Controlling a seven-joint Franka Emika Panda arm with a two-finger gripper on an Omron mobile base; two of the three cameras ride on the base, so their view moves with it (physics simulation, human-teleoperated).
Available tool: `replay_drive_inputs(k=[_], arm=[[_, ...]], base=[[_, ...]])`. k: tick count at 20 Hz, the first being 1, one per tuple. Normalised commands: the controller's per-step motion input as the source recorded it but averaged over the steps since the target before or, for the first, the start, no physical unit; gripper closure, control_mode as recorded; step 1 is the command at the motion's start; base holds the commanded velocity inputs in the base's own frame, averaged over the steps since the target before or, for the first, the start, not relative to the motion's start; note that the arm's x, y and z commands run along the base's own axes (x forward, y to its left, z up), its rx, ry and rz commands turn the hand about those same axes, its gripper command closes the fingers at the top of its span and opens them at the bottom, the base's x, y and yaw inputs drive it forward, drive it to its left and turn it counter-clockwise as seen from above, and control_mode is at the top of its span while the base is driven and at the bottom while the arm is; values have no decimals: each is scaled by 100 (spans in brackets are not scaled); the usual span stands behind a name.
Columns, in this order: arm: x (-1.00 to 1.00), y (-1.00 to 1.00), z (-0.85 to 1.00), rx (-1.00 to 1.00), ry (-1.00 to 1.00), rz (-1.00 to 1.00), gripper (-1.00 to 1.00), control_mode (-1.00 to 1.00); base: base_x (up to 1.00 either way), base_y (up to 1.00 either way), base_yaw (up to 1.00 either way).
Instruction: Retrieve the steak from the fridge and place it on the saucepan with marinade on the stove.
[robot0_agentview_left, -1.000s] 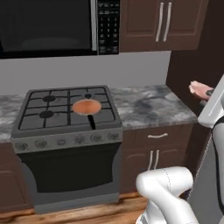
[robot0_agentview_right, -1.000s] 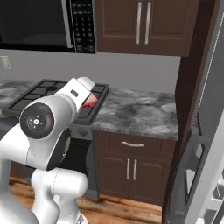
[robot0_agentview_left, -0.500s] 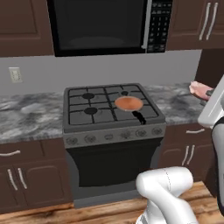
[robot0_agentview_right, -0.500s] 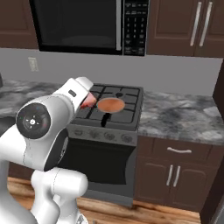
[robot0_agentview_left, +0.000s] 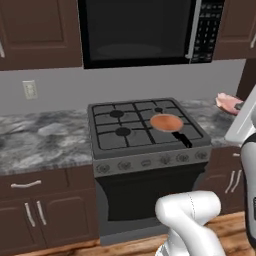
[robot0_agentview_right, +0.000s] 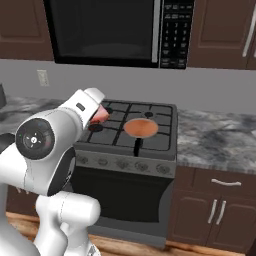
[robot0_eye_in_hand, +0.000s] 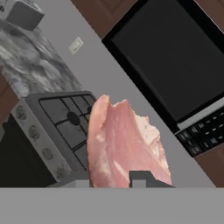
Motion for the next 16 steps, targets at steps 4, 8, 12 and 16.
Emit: replay_drive_inputs(k=[4, 8, 12, 16], arm=[[0, 0, 0, 0, 0, 0, 100, 100], [0, 0, 0, 0, 0, 0, 100, 100], [0, 0, 0, 0, 0, 0, 100, 100], [0, 0, 0, 0, 0, 0, 100, 100]], base=[[66, 4, -6], [61, 0, -8], [68, 0, -7], [81, 0, -7]])
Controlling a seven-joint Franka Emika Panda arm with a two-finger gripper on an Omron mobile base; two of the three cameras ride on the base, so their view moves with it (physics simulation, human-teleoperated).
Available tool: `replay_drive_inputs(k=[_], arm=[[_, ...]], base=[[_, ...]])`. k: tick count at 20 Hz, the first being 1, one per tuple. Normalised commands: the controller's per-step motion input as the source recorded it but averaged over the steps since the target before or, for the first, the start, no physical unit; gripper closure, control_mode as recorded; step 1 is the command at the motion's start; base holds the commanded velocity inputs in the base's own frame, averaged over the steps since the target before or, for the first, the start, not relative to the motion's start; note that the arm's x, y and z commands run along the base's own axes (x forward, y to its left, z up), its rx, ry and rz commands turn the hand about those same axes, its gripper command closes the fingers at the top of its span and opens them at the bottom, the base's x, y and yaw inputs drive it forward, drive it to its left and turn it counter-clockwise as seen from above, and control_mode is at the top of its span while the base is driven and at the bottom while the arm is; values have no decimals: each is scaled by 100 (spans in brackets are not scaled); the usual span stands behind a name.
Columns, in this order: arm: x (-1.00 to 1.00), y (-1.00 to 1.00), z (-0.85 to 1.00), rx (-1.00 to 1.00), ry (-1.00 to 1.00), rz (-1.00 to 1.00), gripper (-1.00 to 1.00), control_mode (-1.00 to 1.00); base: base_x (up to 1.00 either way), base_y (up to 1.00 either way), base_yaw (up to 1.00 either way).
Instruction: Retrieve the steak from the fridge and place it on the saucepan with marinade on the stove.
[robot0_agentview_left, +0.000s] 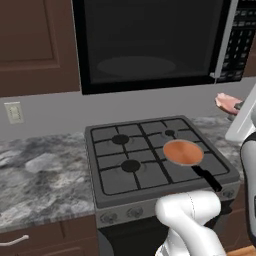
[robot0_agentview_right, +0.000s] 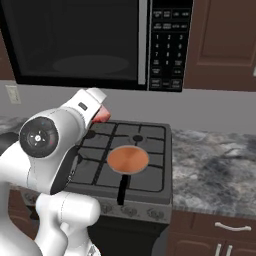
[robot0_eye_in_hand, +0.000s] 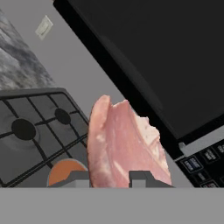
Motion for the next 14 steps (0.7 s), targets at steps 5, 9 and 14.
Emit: replay_drive_inputs(k=[5, 9, 14], arm=[[0, 0, 0, 0, 0, 0, 100, 100], [0, 0, 0, 0, 0, 0, 100, 100], [0, 0, 0, 0, 0, 0, 100, 100]], base=[[63, 0, -4], [8, 0, 0], [0, 0, 0]])
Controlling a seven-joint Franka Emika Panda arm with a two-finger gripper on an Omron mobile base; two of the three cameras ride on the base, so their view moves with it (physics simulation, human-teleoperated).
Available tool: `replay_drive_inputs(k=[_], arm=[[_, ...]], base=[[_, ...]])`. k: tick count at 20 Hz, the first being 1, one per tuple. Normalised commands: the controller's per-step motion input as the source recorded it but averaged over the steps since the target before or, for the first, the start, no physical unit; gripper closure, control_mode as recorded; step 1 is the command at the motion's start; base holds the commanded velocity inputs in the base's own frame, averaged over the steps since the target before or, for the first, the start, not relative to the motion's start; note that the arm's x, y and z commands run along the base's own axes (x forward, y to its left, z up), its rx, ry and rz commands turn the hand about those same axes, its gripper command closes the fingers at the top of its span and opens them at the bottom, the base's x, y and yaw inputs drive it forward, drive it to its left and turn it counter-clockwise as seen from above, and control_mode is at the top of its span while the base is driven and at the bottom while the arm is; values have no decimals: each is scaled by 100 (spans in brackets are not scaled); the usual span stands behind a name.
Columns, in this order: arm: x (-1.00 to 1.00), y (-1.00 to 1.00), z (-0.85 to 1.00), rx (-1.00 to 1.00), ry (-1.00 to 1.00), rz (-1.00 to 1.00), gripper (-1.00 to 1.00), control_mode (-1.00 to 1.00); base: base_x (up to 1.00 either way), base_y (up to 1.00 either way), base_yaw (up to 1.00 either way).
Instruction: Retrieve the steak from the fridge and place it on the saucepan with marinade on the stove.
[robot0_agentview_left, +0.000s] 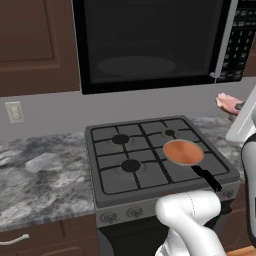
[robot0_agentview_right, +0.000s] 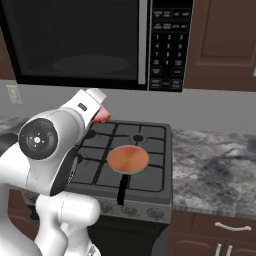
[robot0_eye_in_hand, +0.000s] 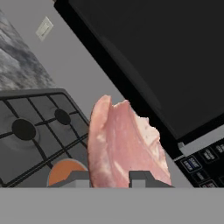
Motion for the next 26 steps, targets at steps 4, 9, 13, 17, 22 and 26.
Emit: replay_drive_inputs(k=[4, 9, 13, 17, 22, 26], arm=[[0, 0, -6, 0, 0, 0, 100, -100], [0, 0, -38, 0, 0, 0, 100, -100], [0, 0, -47, 0, 0, -2, 100, -100], [0, 0, -47, -1, 1, -3, 100, -100], [4, 0, -62, -2, 1, -9, 100, -100], [23, 0, -78, -5, 0, -16, 100, -100]], base=[[1, 0, 0], [0, 0, 0], [0, 0, 0], [0, 0, 0], [0, 0, 0], [0, 0, 0]])
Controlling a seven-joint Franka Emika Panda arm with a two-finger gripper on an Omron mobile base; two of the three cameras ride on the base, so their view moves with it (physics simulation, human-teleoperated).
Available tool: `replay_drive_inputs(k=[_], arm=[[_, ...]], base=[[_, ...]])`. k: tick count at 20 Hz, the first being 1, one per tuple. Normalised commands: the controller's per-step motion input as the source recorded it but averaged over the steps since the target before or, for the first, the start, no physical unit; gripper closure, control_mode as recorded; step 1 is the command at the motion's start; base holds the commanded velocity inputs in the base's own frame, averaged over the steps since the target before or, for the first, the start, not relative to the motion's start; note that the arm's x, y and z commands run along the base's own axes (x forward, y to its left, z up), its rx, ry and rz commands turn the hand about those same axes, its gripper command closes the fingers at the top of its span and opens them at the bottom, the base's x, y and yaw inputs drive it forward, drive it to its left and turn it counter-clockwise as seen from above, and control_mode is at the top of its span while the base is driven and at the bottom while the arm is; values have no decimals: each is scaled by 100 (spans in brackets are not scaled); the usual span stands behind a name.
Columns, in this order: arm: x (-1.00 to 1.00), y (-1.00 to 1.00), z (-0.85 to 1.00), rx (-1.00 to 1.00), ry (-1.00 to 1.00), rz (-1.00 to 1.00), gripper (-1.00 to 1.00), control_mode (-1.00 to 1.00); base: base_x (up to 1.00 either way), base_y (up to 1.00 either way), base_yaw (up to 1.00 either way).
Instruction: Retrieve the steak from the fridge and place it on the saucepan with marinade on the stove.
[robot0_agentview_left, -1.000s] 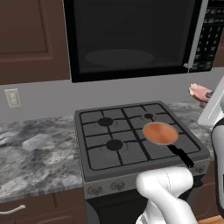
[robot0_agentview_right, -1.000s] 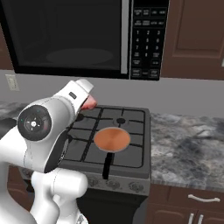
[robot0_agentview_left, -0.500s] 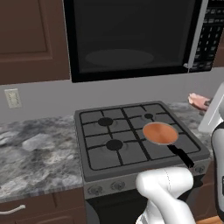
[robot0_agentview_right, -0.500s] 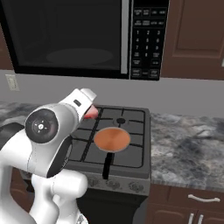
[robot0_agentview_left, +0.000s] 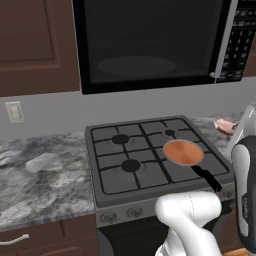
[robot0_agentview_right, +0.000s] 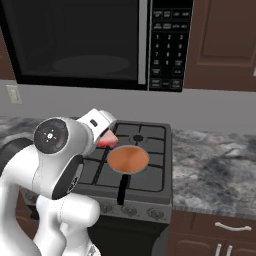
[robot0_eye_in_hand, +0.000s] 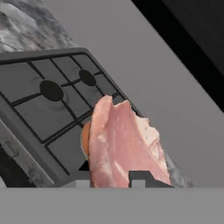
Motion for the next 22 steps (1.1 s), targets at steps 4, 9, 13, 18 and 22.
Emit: replay_drive_inputs(k=[4, 9, 13, 18, 22], arm=[[28, 0, -63, -5, 0, -24, 100, -100], [16, 0, -57, -1, 0, -32, 100, -100], [3, 0, -47, 0, 0, -31, 100, -100], [3, 2, -39, 0, 1, -16, 100, -100], [18, 7, -40, 0, 11, 0, 100, -100]], base=[[0, 0, 0], [0, 0, 0], [0, 0, 0], [0, 0, 0], [0, 0, 0]])
